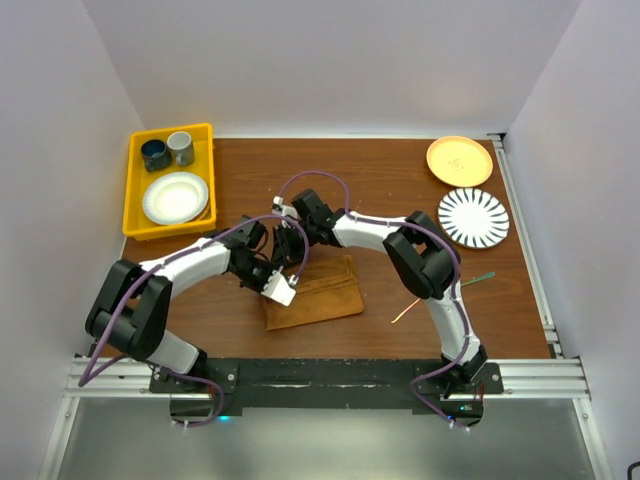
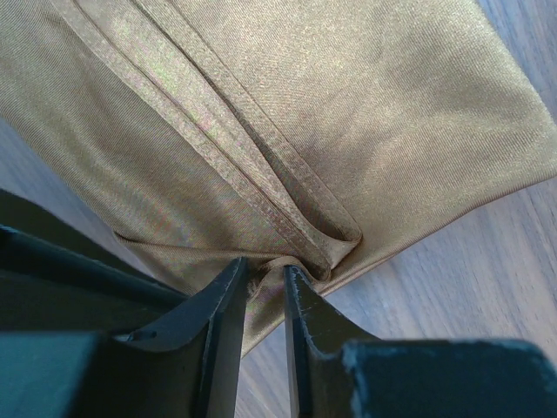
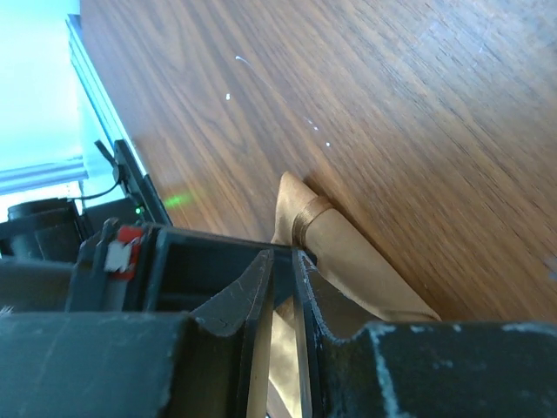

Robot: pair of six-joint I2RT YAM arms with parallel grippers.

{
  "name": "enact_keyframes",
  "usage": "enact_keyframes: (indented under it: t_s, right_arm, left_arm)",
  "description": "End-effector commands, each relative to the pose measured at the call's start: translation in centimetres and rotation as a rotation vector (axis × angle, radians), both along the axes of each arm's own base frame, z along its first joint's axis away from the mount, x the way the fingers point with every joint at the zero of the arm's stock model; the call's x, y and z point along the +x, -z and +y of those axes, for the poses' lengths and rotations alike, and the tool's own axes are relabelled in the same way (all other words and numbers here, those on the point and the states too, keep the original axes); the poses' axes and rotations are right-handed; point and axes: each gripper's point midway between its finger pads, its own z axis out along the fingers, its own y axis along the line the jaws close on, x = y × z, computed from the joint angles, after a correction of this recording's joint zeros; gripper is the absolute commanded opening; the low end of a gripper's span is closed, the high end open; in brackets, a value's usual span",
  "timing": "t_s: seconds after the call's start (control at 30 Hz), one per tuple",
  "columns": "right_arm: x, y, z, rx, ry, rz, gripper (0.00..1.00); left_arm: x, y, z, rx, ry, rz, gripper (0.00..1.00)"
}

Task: Fold the napkin into a case and place the utensils inside
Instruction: Smooth out the 2/3-rectangle-folded napkin at the center of the board.

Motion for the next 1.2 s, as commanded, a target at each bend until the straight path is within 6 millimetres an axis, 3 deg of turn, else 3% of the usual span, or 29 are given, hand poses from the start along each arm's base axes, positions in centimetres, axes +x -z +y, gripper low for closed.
enact_keyframes:
  t_s: [0.0,0.13,0.27,0.43,0.57,0.67,0.7,0.77,0.93,1.0,1.17]
  right_arm:
    - [1.1,-0.1,1.0,0.022,0.045,-0.022,0.18]
    - [0.8,2.6,0.3,-0.029,0.061,0.02,0.18]
    - [0.2,3.9,-0.1,-0.051,0.062,0.039,0.18]
    - [0.1,4.5,-0.5,-0.07,0.067,0.041,0.17]
    - [0.2,4.6,-0.6,-0.079,0.068,0.038,0.17]
    - [0.1,4.5,-0.6,-0.076,0.065,0.037,0.17]
    - [0.1,4.5,-0.5,-0.076,0.066,0.036,0.17]
    - [0.1,4.6,-0.5,-0.077,0.064,0.038,0.17]
    - [0.4,4.2,-0.3,-0.07,0.066,0.031,0.18]
    - [0.3,4.3,-0.4,-0.073,0.066,0.035,0.19]
    - [0.1,4.4,-0.5,-0.075,0.065,0.037,0.19]
  left_arm:
    - [-0.8,1.0,1.3,0.053,0.021,-0.006,0.29]
    - [-0.9,0.7,1.3,0.05,0.02,-0.008,0.35]
    - [-0.6,-0.4,1.2,0.039,-0.004,-0.028,0.43]
    - [0.2,-3.2,0.7,-0.014,-0.047,-0.089,0.48]
    - [1.2,-6.7,-0.1,-0.086,-0.108,-0.12,0.48]
    - [2.1,-9.1,0.4,-0.186,-0.22,-0.055,0.41]
    - [2.8,-9.6,1.5,-0.219,-0.288,-0.024,0.33]
    - [2.0,-10.6,1.1,-0.305,-0.358,0.099,0.27]
    - [-1.0,-9.4,0.0,-0.417,-0.555,0.426,0.13]
    - [-0.6,-9.6,-0.7,-0.479,-0.602,0.453,0.08]
    - [0.1,-8.0,-1.2,-0.515,-0.67,0.485,0.04]
